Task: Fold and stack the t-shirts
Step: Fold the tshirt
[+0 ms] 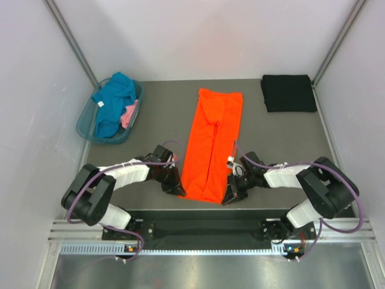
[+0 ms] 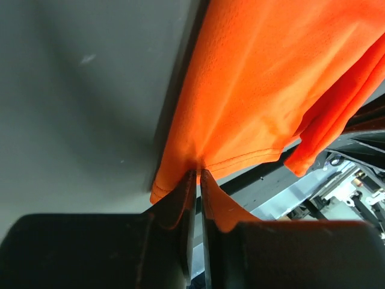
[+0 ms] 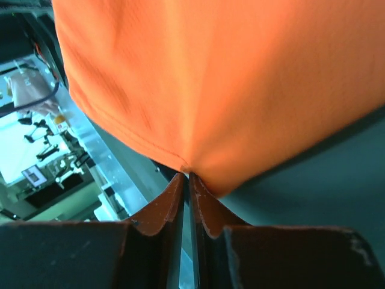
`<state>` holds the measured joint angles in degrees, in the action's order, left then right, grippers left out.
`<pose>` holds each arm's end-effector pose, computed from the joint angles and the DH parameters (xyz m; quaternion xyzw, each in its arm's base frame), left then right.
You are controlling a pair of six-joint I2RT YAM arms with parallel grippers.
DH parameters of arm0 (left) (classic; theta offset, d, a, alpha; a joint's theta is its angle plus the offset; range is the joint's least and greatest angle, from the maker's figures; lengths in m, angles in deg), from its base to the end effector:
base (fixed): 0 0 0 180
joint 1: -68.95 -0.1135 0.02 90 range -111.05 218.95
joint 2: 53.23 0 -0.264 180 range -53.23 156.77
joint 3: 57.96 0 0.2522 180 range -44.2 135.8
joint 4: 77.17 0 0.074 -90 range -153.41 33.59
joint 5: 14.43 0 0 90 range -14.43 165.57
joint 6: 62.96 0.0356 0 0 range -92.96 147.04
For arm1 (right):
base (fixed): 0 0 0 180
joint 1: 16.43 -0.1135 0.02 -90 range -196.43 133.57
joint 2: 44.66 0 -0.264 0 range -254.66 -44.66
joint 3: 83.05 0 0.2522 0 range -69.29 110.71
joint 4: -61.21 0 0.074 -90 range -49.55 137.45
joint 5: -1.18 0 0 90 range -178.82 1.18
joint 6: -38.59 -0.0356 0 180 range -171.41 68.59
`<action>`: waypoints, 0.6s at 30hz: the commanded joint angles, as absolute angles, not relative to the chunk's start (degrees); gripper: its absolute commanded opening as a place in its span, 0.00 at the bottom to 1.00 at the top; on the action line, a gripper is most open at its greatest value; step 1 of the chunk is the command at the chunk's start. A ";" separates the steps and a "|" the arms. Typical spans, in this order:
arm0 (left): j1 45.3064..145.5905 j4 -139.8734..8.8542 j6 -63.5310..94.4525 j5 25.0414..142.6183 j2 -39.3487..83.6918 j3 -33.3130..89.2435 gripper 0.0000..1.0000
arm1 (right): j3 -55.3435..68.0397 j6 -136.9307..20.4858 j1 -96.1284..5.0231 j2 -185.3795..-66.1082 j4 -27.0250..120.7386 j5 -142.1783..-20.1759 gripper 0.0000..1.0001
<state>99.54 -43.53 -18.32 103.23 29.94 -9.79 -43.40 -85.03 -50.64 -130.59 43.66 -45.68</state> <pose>0.1927 -0.1331 0.1327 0.0787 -0.9520 0.2959 0.0027 0.1680 0.1436 0.1048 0.0879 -0.9054 -0.4146 0.0251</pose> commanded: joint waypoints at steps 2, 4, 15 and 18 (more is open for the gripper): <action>99.62 -41.19 -16.38 100.11 28.94 -13.17 0.12 | -48.18 -82.43 -51.06 -130.62 45.69 -48.82 0.09; 99.62 -39.94 -15.16 99.21 29.03 -13.62 0.12 | -48.19 -82.26 -50.88 -130.71 44.91 -50.23 0.09; 100.33 -33.62 -13.21 101.50 16.56 -4.75 0.28 | -30.38 -80.76 -53.16 -122.36 29.88 -49.88 0.13; 100.33 -31.85 -14.00 99.83 14.97 -2.99 0.28 | -26.66 -81.81 -54.65 -124.63 31.09 -49.45 0.15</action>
<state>100.13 -34.61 -14.65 101.83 17.24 -5.70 -31.27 -82.32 -52.15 -124.56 31.77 -48.98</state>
